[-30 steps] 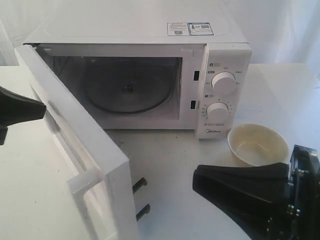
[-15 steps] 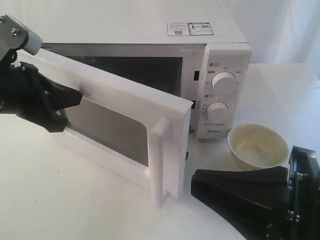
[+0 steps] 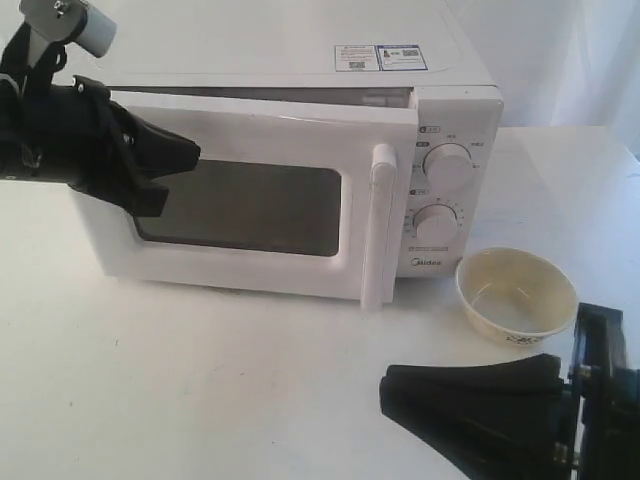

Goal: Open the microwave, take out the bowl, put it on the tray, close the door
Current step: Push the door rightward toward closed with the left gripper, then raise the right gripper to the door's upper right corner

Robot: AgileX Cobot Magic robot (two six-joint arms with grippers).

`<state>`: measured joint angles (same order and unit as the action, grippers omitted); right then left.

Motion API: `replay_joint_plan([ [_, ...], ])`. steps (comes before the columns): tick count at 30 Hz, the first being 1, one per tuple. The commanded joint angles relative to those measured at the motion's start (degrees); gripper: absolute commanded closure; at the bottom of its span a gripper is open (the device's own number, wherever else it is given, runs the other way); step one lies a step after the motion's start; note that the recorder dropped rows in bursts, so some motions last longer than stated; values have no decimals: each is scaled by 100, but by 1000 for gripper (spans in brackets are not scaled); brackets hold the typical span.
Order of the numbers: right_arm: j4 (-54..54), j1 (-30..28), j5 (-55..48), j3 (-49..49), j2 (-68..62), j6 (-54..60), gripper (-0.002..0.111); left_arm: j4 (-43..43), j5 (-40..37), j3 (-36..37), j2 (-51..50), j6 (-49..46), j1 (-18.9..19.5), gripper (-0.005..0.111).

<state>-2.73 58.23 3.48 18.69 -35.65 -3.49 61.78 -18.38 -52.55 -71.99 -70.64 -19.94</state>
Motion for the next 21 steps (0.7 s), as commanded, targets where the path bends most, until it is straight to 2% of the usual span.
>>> replay_joint_plan([
  [1, 16, 2, 259, -18, -212, 76, 108, 94, -127, -25, 270, 65, -15, 107],
  [8, 16, 234, 1665, -18, -1245, -172, 108, -191, -898, -25, 795, 425, -15, 107],
  [11, 16, 450, 2551, -6, -1965, -252, 108, -634, -1075, -25, 1038, 1298, -15, 107],
  [15, -76, 511, 3604, 17, -2956, -84, 108, -1702, -1255, -25, 1276, 2578, -15, 107],
  [18, -1319, 511, 4587, 17, -3498, 532, 108, -2285, -1403, -6, 1470, 3255, -15, 107],
  [21, -2513, 511, 5863, 17, -3968, 951, 108, -2381, -1415, 163, 1690, 3439, -15, 107],
])
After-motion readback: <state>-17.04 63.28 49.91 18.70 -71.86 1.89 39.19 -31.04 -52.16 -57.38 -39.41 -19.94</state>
